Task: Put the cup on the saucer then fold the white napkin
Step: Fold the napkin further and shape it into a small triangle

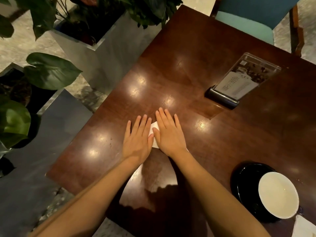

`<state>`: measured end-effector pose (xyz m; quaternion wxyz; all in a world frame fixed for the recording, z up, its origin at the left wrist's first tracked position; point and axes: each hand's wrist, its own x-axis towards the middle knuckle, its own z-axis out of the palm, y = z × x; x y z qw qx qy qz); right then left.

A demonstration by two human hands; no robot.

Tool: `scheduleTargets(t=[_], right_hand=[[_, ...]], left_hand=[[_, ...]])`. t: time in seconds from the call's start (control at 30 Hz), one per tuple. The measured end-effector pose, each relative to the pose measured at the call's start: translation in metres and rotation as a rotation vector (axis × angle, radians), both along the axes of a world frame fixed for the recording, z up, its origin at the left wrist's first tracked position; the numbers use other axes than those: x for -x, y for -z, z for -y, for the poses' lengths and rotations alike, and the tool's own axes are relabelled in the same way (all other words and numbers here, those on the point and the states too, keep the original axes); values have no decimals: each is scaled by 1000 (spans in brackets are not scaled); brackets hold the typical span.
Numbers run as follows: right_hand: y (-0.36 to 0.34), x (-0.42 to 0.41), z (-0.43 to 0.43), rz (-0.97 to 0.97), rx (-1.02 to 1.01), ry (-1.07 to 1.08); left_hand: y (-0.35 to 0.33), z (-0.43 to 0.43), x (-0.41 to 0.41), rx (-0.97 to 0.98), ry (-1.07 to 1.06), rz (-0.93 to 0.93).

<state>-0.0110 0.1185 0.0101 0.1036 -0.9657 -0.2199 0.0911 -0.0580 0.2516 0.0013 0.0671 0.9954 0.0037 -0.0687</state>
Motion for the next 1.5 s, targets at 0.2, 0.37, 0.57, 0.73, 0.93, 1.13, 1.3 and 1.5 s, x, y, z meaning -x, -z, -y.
scheduleTargets(t=[0.2, 0.37, 0.57, 0.73, 0.93, 1.13, 1.3, 1.5], right_hand=[[3, 29, 45, 17, 57, 68], [6, 38, 51, 38, 41, 133], [8, 36, 52, 8, 37, 107], [8, 35, 53, 30, 23, 103], [6, 33, 60, -32, -18, 38], [-43, 14, 54, -462, -550, 140], [-50, -3, 52, -603, -539, 81], [-48, 5, 65, -835, -687, 167]], left_hand=[[4, -20, 1, 49, 32, 41], [2, -52, 3, 39, 10, 30], [-23, -34, -30, 350, -107, 87], [-33, 20, -58, 484, 6, -145], [-76, 4, -89, 810, -76, -790], [-72, -1, -61, 1043, 121, -529], [-64, -5, -55, 947, 194, -152], [-53, -13, -35, 1175, -185, -297]])
